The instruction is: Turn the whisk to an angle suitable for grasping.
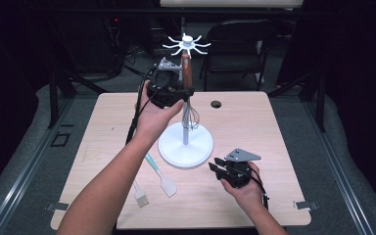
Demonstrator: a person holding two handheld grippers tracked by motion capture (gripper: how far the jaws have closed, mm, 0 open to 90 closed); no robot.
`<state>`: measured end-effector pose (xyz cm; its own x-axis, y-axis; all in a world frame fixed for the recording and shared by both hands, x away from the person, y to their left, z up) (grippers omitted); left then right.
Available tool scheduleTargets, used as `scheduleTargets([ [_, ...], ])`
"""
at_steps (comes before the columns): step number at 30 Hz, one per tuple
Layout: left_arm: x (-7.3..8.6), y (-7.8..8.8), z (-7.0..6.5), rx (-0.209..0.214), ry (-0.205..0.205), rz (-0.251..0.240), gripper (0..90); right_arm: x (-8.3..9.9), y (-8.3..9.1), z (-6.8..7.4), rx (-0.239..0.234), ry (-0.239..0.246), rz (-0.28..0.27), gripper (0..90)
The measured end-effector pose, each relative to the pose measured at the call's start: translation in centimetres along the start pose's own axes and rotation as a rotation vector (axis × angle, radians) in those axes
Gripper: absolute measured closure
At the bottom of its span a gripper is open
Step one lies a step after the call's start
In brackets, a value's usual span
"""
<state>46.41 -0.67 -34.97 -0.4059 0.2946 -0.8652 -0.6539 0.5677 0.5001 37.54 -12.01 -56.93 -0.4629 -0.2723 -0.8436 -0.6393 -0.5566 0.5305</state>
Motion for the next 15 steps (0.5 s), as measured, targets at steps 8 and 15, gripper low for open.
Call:
scheduleTargets([
  [8,-0.2,-0.2,-0.7,0.012,-0.010,0.001,70.6,0.0,0.0,0.0,-0.002,0.002,0.000,68.5],
  [15,-0.1,-1.0,0.8,-0.006,0.028,0.020,70.6,0.0,0.0,0.2,-0.006,0.000,0.005,68.5],
])
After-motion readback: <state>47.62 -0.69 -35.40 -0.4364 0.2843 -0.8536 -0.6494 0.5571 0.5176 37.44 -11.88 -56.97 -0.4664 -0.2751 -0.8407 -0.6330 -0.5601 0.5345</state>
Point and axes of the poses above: each handheld gripper's, and its own axes: y roughly backward along the jaws, x roughly out of its underside, z roughly to its left, the point moved 10 cm from there along -y, roughly forward along the jaws, and after that the axes turned 1 degree about -x, right-handed, at the moved point
